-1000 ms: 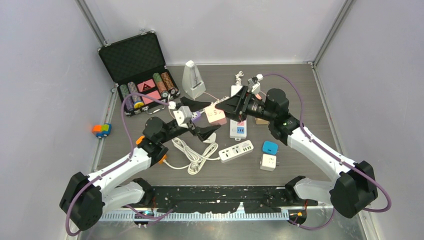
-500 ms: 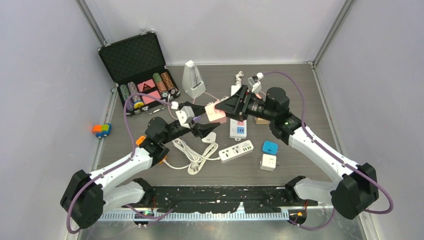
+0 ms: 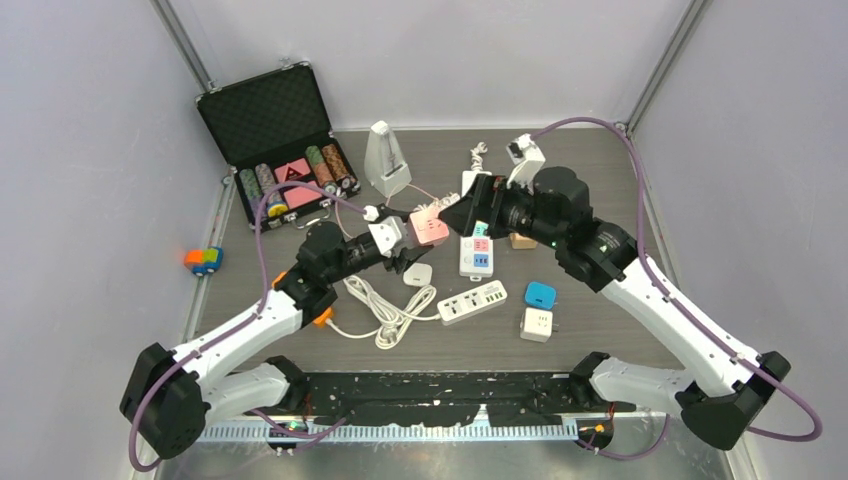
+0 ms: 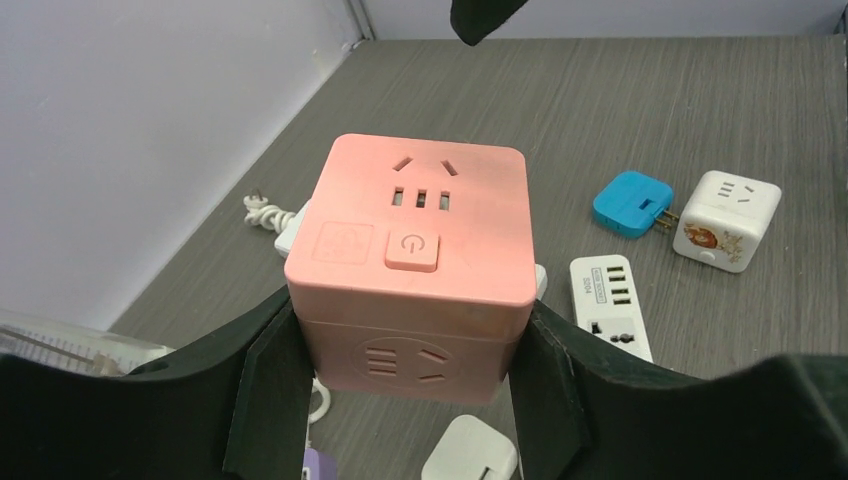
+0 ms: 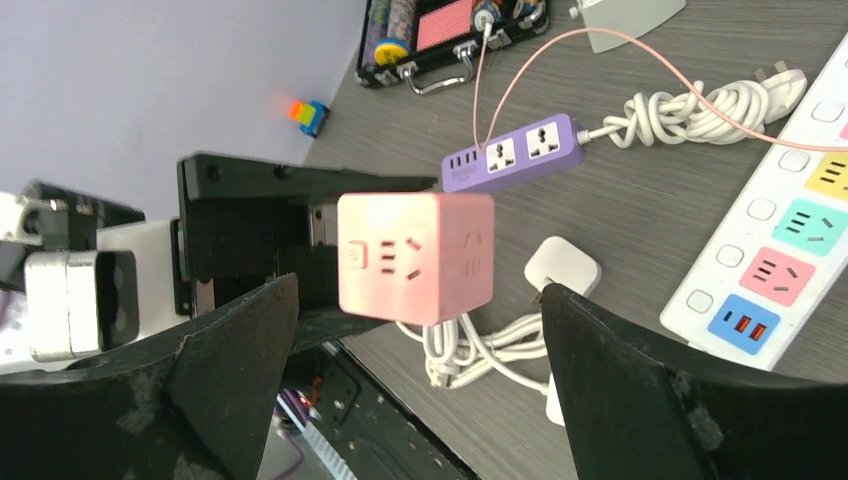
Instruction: Insert the plug
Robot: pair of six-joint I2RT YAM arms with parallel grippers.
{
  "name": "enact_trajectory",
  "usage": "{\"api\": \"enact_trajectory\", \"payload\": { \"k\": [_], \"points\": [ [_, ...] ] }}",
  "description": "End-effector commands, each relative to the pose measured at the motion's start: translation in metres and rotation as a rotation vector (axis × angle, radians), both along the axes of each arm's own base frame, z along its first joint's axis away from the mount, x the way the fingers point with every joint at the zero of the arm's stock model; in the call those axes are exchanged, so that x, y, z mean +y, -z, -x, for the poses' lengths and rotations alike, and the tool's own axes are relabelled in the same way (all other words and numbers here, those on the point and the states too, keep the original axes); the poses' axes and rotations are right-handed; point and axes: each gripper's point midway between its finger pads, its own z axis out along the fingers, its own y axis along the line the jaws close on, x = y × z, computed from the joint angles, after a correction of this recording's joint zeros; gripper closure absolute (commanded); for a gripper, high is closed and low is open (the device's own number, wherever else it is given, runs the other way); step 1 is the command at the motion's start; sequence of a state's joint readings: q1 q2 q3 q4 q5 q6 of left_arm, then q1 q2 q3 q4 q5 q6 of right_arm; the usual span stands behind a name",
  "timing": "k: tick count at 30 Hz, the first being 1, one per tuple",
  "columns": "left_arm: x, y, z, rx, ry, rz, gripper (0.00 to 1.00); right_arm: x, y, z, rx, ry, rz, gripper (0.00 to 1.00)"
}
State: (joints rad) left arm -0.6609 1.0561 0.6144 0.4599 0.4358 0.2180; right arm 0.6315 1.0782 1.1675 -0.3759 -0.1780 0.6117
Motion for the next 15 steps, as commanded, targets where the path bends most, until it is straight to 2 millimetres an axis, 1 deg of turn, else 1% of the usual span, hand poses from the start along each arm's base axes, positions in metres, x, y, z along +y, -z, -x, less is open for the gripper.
{"api": "enact_trajectory", "payload": {
  "k": [1,2,3,4,7,11,12,15],
  "points": [
    [-0.004,-0.025,-0.004,-0.105,0.021,-0.045,1.00,-0.002,0.006,-0.003,-0.069,0.071,0.207,0.04],
    [-0.005,-0.024,-0.003,-0.106,0.026,-0.055,1.00,0.006,0.013,0.002,-0.060,0.045,0.240,0.04],
    [-0.006,-0.023,-0.002,-0.110,0.030,-0.063,1.00,0.006,0.010,-0.001,-0.072,0.062,0.252,0.04],
    [-0.007,-0.022,-0.001,-0.114,0.035,-0.070,1.00,0.012,0.015,0.001,-0.065,0.050,0.271,0.03],
    [-0.009,-0.019,0.000,-0.128,0.043,-0.092,1.00,0.018,0.013,-0.001,-0.090,0.065,0.302,0.03],
    [-0.013,-0.016,0.003,-0.143,0.060,-0.110,1.00,0.032,0.018,-0.001,-0.094,0.050,0.338,0.03],
    [-0.014,-0.016,0.004,-0.146,0.063,-0.110,1.00,0.036,0.025,-0.001,-0.084,0.040,0.358,0.03],
    [-0.017,-0.016,0.006,-0.152,0.073,-0.112,1.00,0.042,0.033,-0.002,-0.077,0.038,0.396,0.03]
  ]
}}
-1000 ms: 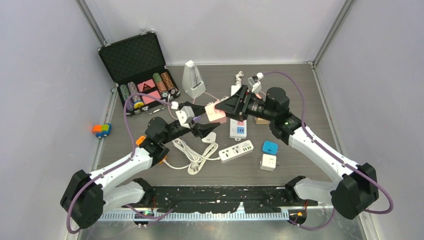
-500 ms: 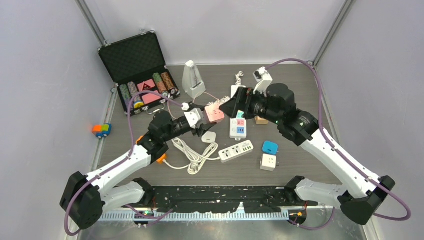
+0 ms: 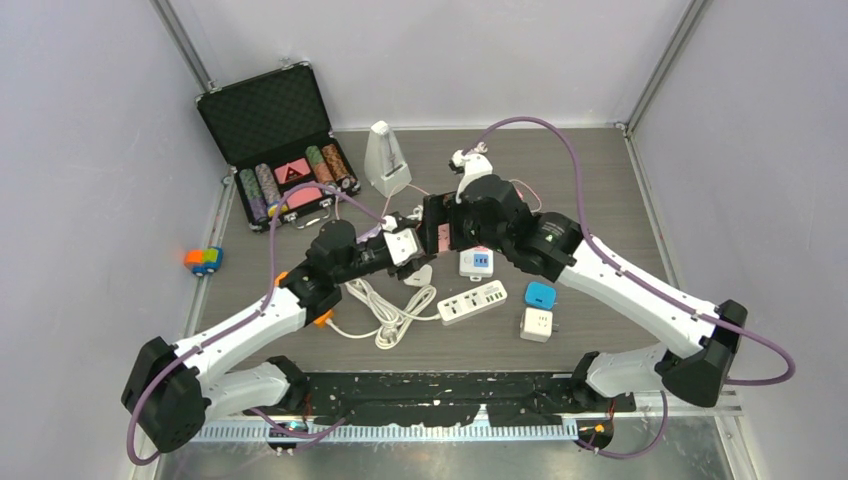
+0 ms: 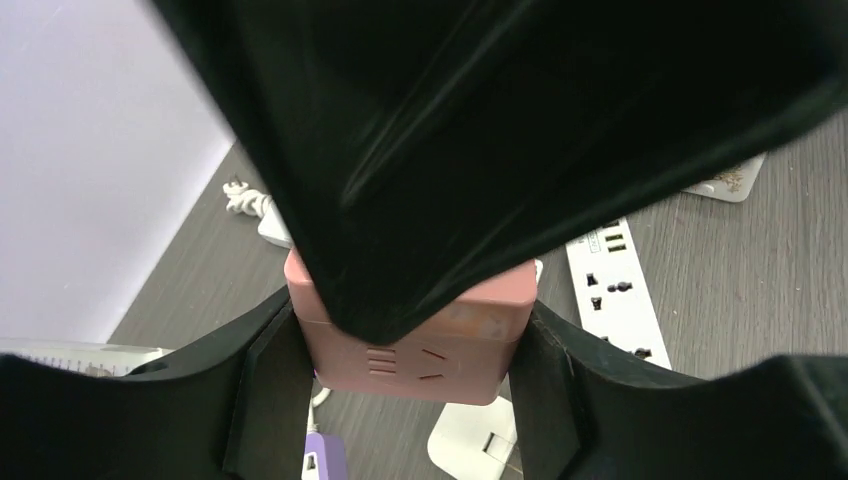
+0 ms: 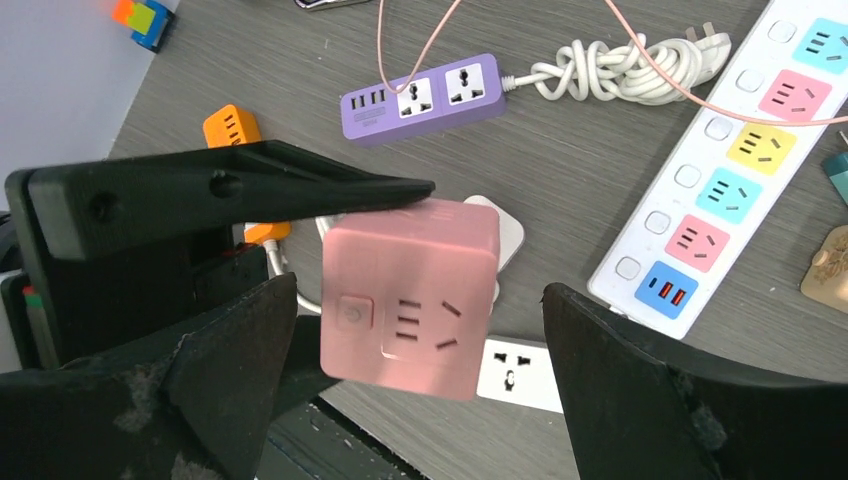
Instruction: Insert the plug
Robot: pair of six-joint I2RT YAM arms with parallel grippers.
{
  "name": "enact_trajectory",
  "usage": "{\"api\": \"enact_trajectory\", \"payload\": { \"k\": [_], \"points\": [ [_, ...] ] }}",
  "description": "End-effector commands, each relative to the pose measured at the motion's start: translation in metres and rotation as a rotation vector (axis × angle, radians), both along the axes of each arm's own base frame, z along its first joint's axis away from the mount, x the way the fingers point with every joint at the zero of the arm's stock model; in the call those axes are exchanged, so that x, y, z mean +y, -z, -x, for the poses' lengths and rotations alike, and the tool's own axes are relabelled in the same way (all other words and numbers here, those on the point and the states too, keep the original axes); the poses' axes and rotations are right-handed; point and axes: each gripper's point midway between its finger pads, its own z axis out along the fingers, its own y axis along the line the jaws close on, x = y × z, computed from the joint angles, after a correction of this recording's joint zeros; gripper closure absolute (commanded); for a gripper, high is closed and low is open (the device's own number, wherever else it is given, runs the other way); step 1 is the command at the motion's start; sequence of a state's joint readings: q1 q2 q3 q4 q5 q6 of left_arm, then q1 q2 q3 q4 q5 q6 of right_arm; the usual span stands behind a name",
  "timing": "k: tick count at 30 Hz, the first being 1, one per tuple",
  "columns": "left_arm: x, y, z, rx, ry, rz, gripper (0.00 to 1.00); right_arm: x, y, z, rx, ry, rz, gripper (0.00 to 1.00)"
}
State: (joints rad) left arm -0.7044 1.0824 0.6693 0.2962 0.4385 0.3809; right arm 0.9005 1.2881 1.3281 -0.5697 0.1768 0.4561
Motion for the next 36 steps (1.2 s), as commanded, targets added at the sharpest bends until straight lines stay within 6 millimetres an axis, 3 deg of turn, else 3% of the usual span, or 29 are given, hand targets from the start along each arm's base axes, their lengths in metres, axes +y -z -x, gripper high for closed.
{"api": "enact_trajectory", "payload": {
  "k": [1,3,8,10,12,13,16,17,18,19,24,27,30,36],
  "points": [
    [-0.009,-0.035,0.000,-0.107,0.030,0.045,1.00,0.004,-0.011,-0.010,-0.054,0.035,0.038,0.02],
    [-0.009,-0.034,0.000,-0.106,0.026,0.042,1.00,0.006,-0.004,-0.011,-0.039,0.041,0.056,0.01],
    [-0.010,-0.034,0.000,-0.104,0.021,0.049,1.00,0.009,0.007,-0.011,-0.010,0.048,0.071,0.11],
    [-0.009,-0.036,0.000,-0.101,0.016,0.056,1.00,0.008,0.009,-0.011,-0.005,0.053,0.071,0.18],
    [-0.009,-0.036,-0.002,-0.091,0.002,0.067,0.95,0.008,0.009,-0.010,-0.005,0.054,0.067,0.32],
    [-0.008,-0.038,-0.004,-0.085,-0.011,0.079,0.89,0.007,0.007,-0.009,-0.007,0.056,0.062,0.37],
    [-0.005,-0.042,-0.010,-0.061,-0.061,0.113,0.57,0.003,0.002,-0.011,-0.022,0.073,0.058,0.64],
    [-0.004,-0.043,-0.011,-0.053,-0.075,0.125,0.37,0.000,-0.001,-0.012,-0.028,0.083,0.056,0.67],
    [-0.003,-0.045,-0.014,-0.047,-0.095,0.140,0.06,-0.003,-0.002,-0.014,-0.032,0.094,0.061,0.72],
    [-0.001,-0.047,-0.017,-0.040,-0.116,0.152,0.01,-0.010,-0.007,-0.017,-0.041,0.112,0.059,0.74],
    [0.019,-0.055,-0.041,0.041,-0.326,0.289,0.00,-0.056,-0.012,-0.033,-0.050,0.226,0.063,0.77],
    [0.022,-0.052,-0.045,0.102,-0.373,0.334,0.00,-0.086,0.001,-0.044,-0.032,0.285,0.092,0.78],
    [0.012,-0.043,-0.043,0.227,-0.354,0.319,0.01,-0.116,0.019,-0.063,-0.001,0.358,0.136,0.78],
    [-0.018,-0.018,-0.049,0.429,-0.316,0.231,0.01,-0.134,0.066,-0.094,0.126,0.336,0.288,0.77]
  ]
}}
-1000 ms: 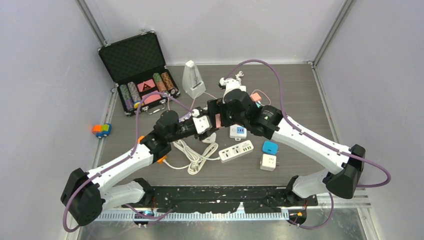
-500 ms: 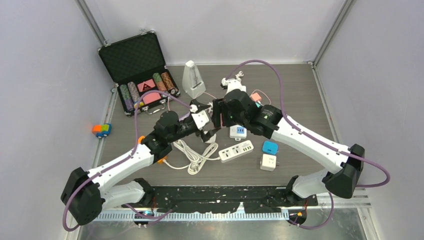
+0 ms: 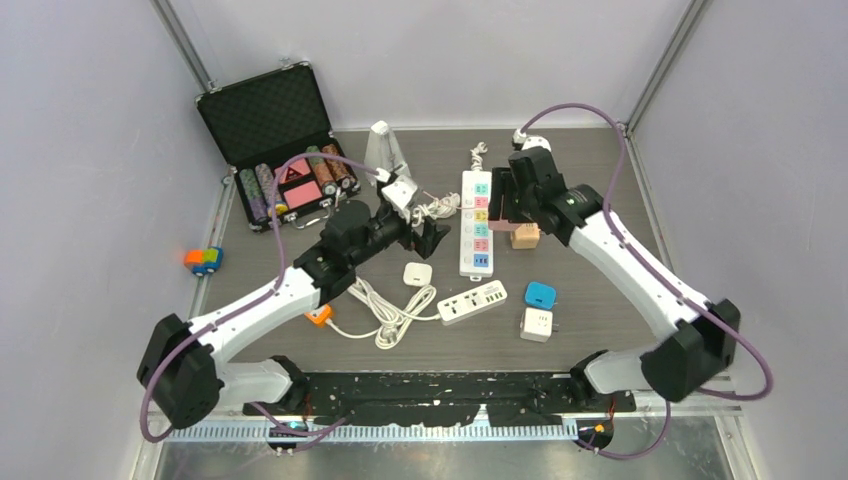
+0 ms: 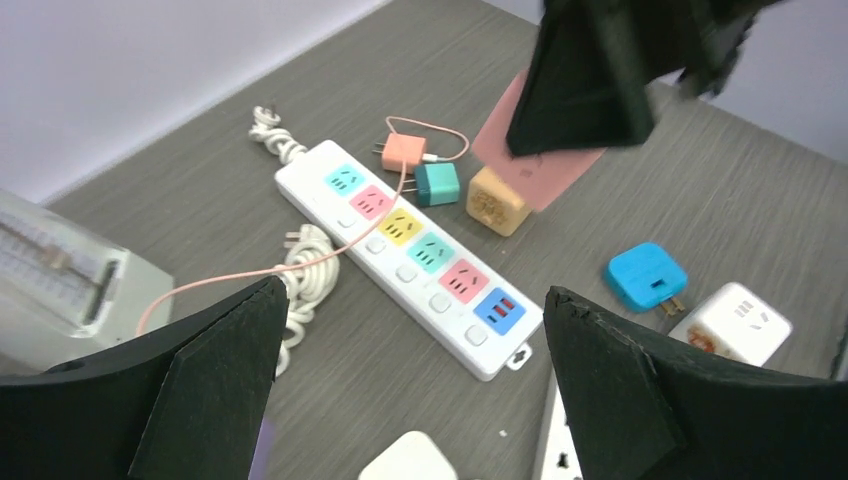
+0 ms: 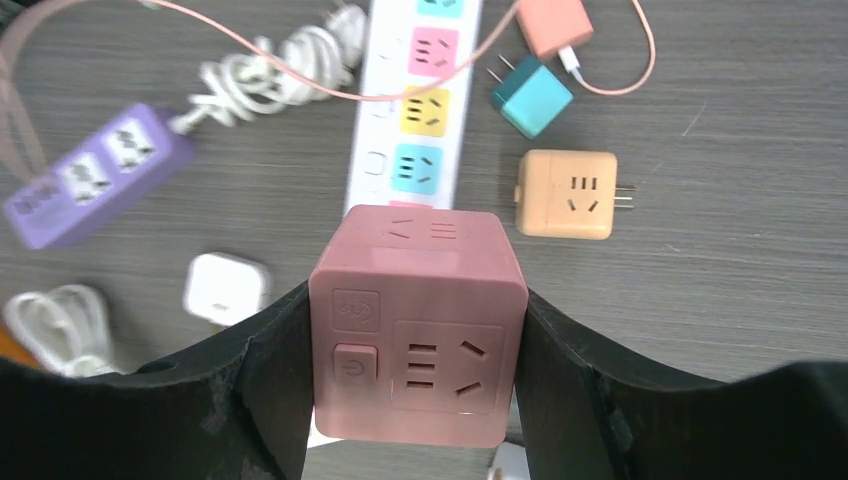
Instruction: Insert the plug
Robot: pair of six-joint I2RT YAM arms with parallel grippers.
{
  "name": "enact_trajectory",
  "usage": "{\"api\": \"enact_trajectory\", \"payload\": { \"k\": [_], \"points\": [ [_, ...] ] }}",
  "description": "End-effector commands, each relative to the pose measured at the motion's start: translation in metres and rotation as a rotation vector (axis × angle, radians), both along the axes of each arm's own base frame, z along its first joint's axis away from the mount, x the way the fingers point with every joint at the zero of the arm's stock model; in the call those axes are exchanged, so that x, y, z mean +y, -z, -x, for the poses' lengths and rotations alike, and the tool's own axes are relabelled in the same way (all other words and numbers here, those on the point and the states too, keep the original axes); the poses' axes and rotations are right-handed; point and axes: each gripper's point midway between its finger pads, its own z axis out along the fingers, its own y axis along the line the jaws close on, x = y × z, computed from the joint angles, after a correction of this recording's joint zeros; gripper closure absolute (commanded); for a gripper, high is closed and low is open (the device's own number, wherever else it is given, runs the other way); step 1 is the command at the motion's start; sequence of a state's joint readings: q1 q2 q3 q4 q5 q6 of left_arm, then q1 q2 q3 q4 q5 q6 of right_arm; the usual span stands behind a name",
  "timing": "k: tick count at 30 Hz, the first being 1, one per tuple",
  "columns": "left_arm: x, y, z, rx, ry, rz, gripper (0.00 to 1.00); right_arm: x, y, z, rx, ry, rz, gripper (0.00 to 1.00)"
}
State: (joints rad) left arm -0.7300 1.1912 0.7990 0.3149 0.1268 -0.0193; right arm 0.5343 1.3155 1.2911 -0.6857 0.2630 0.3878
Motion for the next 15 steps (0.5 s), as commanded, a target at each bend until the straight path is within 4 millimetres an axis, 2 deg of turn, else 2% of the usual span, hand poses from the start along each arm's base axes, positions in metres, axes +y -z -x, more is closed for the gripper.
{"api": "enact_trajectory", "payload": {
  "k": [1,2,3,4,5,6,7,8,10,15],
  "points": [
    [-0.018,0.009,-0.007,0.159,0.004,0.040,0.03,-0.001,0.031,-0.021,0.097,-0.049,0.083,0.77],
    [-0.020,0.014,-0.010,0.188,-0.009,0.044,0.05,-0.001,0.031,-0.026,0.098,-0.050,0.086,0.77],
    [-0.022,0.016,-0.013,0.212,-0.019,0.051,0.07,-0.002,0.042,-0.032,0.125,-0.042,0.100,0.77],
    [-0.023,0.019,-0.015,0.236,-0.027,0.058,0.09,-0.001,0.041,-0.037,0.124,-0.045,0.102,0.77],
    [-0.025,0.022,-0.016,0.260,-0.032,0.059,0.11,-0.001,0.052,-0.043,0.153,-0.042,0.122,0.77],
    [-0.027,0.025,-0.017,0.279,-0.033,0.061,0.12,0.000,0.050,-0.049,0.148,-0.042,0.127,0.77],
    [-0.028,0.028,-0.017,0.297,-0.035,0.063,0.13,-0.001,0.061,-0.056,0.169,-0.033,0.145,0.77],
    [-0.029,0.030,-0.017,0.309,-0.032,0.065,0.15,-0.001,0.059,-0.064,0.159,-0.025,0.147,0.77],
    [-0.029,0.033,-0.017,0.327,-0.037,0.069,0.16,-0.003,0.073,-0.083,0.174,-0.002,0.169,0.78],
    [-0.023,0.043,-0.024,0.356,-0.080,0.060,0.16,-0.003,0.076,-0.123,0.126,0.043,0.168,0.80]
  ]
}}
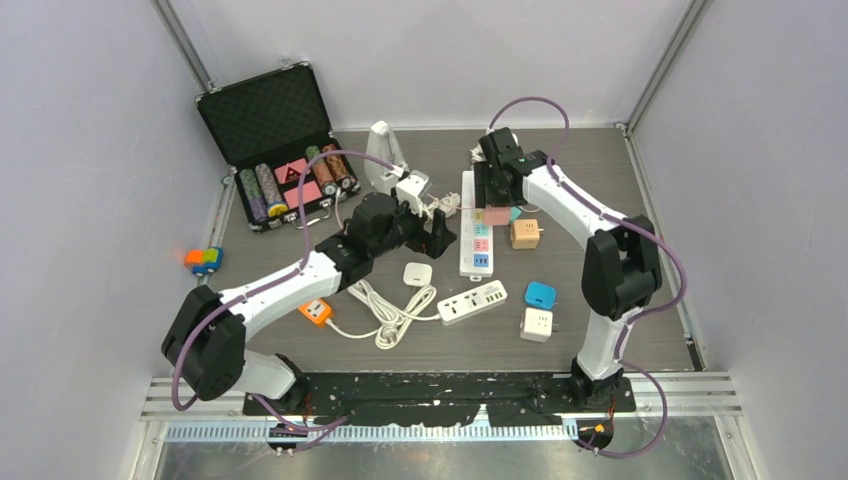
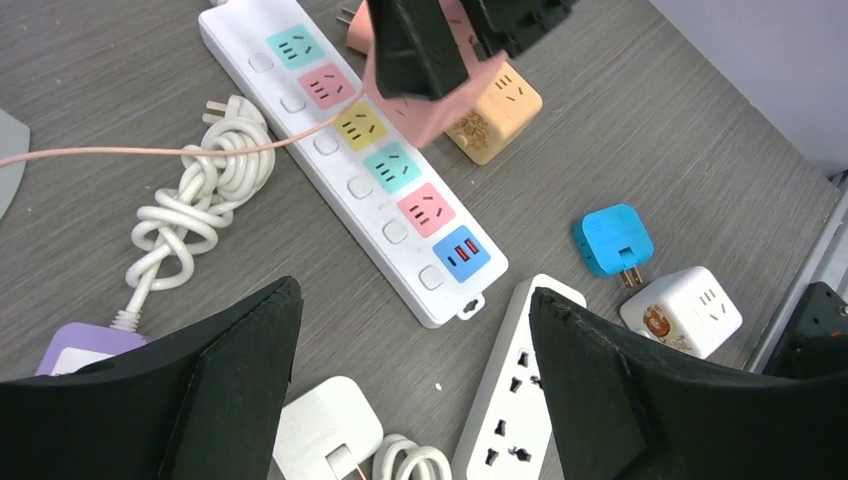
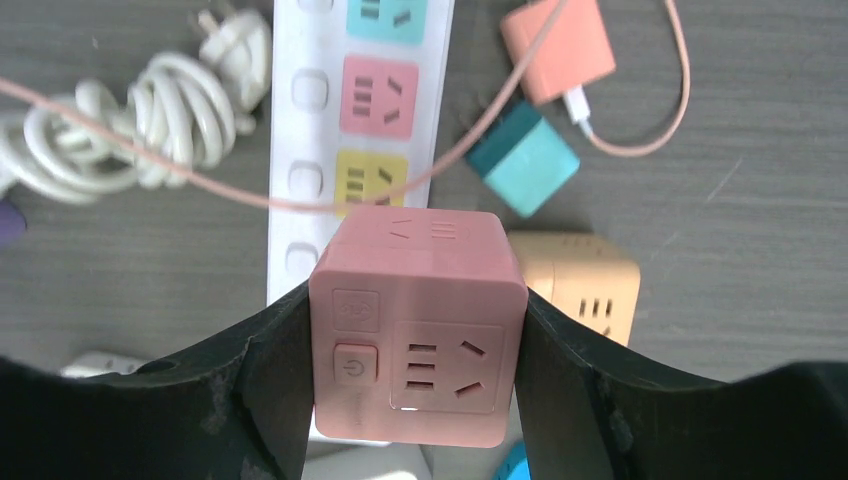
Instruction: Insert the plug
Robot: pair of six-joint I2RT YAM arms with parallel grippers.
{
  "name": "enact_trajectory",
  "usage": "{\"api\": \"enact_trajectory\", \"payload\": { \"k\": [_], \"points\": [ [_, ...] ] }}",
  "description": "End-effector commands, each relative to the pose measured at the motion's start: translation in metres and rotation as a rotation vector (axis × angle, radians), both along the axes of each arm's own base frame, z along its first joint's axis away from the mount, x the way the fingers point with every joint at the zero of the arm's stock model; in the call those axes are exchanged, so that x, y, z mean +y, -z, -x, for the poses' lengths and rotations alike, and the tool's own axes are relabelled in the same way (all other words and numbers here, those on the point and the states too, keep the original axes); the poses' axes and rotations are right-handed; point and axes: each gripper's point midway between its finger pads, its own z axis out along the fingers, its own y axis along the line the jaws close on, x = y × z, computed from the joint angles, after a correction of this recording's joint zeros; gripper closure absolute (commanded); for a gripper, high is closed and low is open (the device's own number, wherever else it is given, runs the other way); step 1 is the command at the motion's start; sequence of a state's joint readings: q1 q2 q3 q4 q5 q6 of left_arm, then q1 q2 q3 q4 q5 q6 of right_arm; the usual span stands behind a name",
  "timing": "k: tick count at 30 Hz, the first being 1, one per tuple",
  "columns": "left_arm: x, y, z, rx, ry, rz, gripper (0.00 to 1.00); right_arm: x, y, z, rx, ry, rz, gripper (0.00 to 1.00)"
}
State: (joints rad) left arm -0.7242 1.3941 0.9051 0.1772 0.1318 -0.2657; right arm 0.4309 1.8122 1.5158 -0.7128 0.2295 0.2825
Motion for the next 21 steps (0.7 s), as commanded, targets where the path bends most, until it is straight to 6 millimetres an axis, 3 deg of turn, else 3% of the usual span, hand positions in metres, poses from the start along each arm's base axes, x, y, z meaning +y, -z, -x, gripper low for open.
{"api": "enact_trajectory", "payload": {
  "k": [1,5,10,14,21],
  "points": [
    [0.002,-0.017,-0.012,0.006,-0.050,0.046,0.17,0.000,-0.027,-0.054,-0.141,0.036,-0.009,0.80],
    [0.012,-0.014,-0.018,0.019,-0.080,0.046,0.17,0.003,-0.030,-0.085,-0.191,0.050,-0.015,0.85],
    [0.020,-0.007,-0.023,0.030,-0.100,0.012,0.17,0.011,-0.050,-0.124,-0.290,0.048,-0.043,0.88],
    [0.025,-0.002,-0.025,0.036,-0.116,-0.010,0.16,0.011,-0.040,-0.145,-0.289,0.049,-0.034,0.88],
    [0.034,-0.001,-0.033,0.076,-0.154,-0.016,0.15,0.019,-0.049,-0.173,-0.340,0.016,-0.076,0.88]
  ]
}}
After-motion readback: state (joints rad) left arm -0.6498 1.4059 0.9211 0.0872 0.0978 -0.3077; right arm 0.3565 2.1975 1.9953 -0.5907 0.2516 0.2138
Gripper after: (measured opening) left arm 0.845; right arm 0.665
